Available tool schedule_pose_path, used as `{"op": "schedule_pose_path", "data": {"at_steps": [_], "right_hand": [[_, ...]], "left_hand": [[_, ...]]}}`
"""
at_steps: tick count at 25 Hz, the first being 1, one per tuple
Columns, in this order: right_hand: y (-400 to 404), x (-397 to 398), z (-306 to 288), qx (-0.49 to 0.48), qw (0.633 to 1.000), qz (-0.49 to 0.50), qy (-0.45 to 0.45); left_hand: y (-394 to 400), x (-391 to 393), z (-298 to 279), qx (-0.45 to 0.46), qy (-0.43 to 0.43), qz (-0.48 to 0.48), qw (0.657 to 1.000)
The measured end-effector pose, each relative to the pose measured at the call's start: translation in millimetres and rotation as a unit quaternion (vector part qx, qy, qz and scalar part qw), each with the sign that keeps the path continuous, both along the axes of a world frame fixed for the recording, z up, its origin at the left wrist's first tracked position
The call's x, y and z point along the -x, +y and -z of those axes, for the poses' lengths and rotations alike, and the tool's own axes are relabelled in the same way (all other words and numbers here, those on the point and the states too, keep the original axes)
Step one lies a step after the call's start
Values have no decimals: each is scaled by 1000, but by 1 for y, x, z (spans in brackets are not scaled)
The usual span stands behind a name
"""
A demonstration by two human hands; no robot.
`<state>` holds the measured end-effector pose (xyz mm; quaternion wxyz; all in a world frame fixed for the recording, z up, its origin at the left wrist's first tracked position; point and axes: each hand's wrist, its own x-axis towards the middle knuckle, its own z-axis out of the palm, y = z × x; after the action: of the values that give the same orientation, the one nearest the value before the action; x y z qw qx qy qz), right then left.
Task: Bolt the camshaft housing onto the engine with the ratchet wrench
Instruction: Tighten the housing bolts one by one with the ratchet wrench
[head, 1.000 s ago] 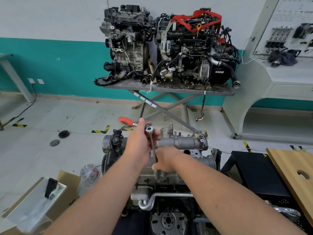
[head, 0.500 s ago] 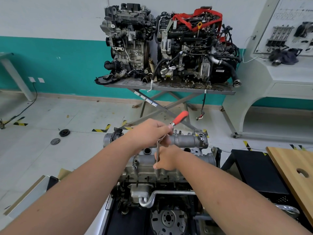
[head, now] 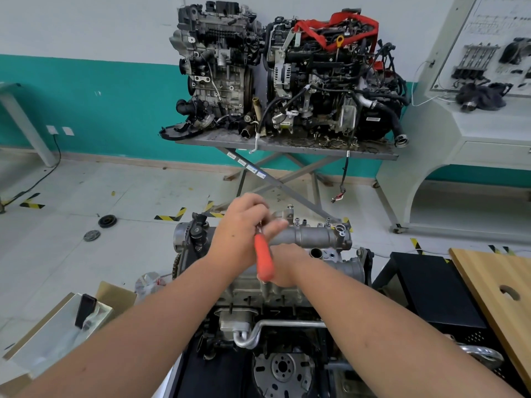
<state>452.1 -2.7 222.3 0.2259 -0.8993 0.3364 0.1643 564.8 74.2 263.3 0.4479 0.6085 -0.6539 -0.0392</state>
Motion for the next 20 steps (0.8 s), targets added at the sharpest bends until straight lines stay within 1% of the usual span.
{"op": "schedule_pose_path", "data": {"at_steps": [1,2,3,4,5,6,7,8,9,10,12,14,15,17,18,19,20], "right_hand": [[0,-1,-1,10,1000,2,12],[0,-1,-2,17,1000,4,18],[-1,-3,-3,16,1000,7,20],[-1,-3,-3,16,1000,10,21],[-2,-4,-2,17,1000,10,23],[-2,-4,0,22,999,7,24],[-3,-5,1,31,999,3,25],[-4,-5,2,43,999,2,25],[-5,-6,4,53,998,1,24],[-5,-6,4,57,998,-1,27],[-7,-6,4,51,998,-10,33],[-7,-5,3,39,999,-18,33],[-8,-5,3,36,999,-20,29],[-7,-4,1,46,998,-25,18],[-6,-4,0,47,998,-25,14],[-7,-4,0,46,999,-25,16],[-7,-4,-1,47,998,-24,20]], "left_hand": [[1,4,5,4,90,-10,996],[1,10,10,1,183,-18,983],[-1,17,13,-13,295,-23,955],[-4,21,13,-33,425,-23,904],[-7,23,10,-53,543,-18,838],[-10,22,7,-67,626,-11,777],[-12,19,5,-82,675,-7,733],[-13,15,3,-103,698,-7,709],[-15,9,2,-125,701,-13,702],[-17,4,0,-149,692,-23,706],[-22,-3,-7,-205,645,-39,735],[-27,-7,-19,-271,571,-47,774],[-29,-8,-24,-300,519,-41,799],[-31,-9,-35,-345,385,-13,856],[-33,-8,-40,-359,296,-3,885],[-35,-6,-44,-363,188,-1,913],[-37,-4,-48,-357,67,-8,932]]}}
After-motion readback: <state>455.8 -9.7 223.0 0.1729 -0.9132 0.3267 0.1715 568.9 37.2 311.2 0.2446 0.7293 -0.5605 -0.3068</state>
